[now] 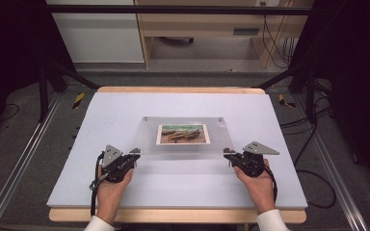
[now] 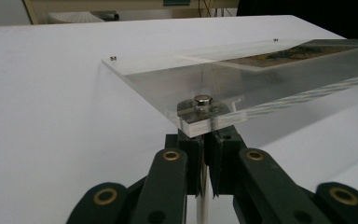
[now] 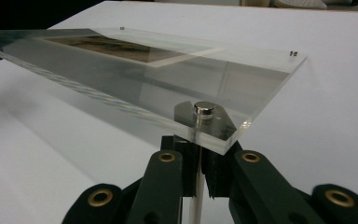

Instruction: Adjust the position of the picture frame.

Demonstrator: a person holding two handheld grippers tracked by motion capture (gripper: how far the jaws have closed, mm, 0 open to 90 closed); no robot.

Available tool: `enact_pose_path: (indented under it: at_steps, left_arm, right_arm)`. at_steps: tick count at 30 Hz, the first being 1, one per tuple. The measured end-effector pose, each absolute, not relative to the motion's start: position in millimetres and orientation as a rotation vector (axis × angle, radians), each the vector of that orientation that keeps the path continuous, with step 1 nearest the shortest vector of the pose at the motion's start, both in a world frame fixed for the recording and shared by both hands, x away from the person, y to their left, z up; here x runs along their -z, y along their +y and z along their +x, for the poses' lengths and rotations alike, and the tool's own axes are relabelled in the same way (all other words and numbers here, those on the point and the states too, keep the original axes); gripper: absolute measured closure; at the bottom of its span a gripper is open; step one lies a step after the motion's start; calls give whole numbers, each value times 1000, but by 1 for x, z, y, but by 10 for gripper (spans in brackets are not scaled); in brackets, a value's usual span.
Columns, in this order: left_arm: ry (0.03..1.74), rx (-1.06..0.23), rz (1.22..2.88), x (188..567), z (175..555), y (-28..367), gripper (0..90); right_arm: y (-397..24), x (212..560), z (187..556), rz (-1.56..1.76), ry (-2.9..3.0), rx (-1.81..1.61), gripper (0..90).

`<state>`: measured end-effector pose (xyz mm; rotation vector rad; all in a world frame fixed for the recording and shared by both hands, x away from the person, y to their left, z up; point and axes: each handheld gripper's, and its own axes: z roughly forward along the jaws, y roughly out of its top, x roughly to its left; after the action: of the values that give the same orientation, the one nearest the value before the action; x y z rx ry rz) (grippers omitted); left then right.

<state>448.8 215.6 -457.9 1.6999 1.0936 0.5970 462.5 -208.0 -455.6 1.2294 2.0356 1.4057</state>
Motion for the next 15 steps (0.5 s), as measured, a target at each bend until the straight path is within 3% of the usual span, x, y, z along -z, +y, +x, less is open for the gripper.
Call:
enact_pose_path:
  at_steps: [15]
  left_arm:
    - [1093,-588,1735,461,448,213,838]
  right_arm:
    - [-209,459,464,1230,2050,-1371,849]
